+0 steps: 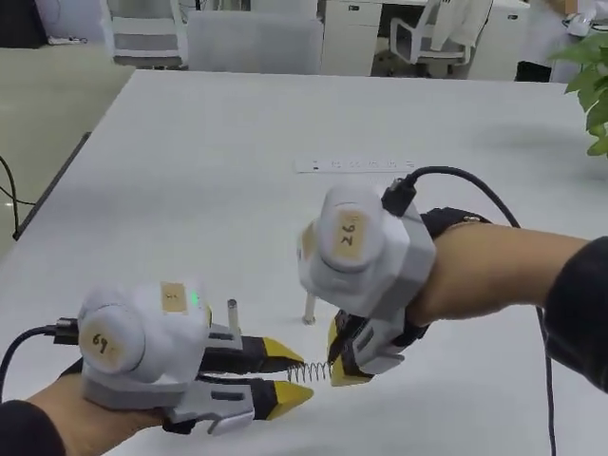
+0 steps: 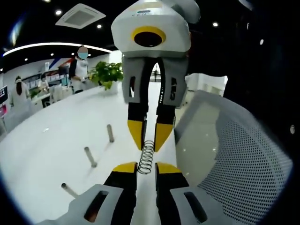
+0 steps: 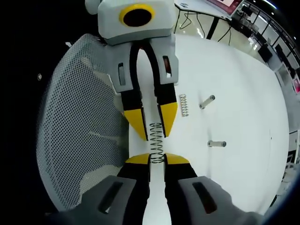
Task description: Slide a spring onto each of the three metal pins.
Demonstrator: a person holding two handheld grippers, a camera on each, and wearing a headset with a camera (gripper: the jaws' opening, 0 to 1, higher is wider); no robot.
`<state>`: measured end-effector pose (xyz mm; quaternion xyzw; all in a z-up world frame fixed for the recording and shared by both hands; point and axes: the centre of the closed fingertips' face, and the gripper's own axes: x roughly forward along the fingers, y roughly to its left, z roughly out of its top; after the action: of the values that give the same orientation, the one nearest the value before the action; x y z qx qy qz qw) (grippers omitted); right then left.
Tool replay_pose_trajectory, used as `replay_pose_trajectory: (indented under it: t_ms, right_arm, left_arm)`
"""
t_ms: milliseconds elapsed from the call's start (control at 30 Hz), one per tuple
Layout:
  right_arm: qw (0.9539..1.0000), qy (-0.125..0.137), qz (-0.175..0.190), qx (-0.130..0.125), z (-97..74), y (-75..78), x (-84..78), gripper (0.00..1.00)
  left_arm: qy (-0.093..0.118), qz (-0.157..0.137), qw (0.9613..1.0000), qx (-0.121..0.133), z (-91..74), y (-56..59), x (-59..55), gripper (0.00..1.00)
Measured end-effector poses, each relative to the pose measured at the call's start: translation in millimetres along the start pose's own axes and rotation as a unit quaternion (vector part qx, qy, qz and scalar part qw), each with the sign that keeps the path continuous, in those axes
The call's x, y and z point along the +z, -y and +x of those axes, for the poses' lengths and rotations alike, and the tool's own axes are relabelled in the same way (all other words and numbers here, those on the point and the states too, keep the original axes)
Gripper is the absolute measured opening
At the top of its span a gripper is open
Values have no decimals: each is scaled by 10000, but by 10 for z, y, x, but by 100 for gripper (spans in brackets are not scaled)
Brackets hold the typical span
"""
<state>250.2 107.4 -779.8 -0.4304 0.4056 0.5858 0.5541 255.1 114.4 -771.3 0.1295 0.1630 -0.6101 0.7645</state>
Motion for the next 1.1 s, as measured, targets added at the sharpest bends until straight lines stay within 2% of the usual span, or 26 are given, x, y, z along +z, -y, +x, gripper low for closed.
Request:
replay_pose_trajectory:
  t_ms: [233,533,667,733,867,1000,1100]
  right_arm:
    - [10000,-23,-3,-15,-8,-37,36,7]
    - [9998,93,159,-84,-60,-37,47,8]
    - [9995,148,250,-109,-67,-22,17,15]
    - [9994,125,298,-137,-62,-4,-19,16]
    - [9991,149,382,-98,-30,-5,-54,15]
    - [9986,235,476,-31,38,-19,-41,15]
    - [9983,303,503,-20,53,-27,-13,13]
  left_arm:
    - [27,112,9999,-126,-40,41,2,3]
    - [148,99,9996,-230,-60,49,41,2]
    - [178,85,9995,-264,-53,62,43,2]
    - [207,79,9994,-276,-56,73,45,2]
    - [316,44,9991,-263,-80,73,70,2]
    - [517,-27,9985,-195,-115,36,142,2]
    - [582,-75,9981,-166,-120,12,164,2]
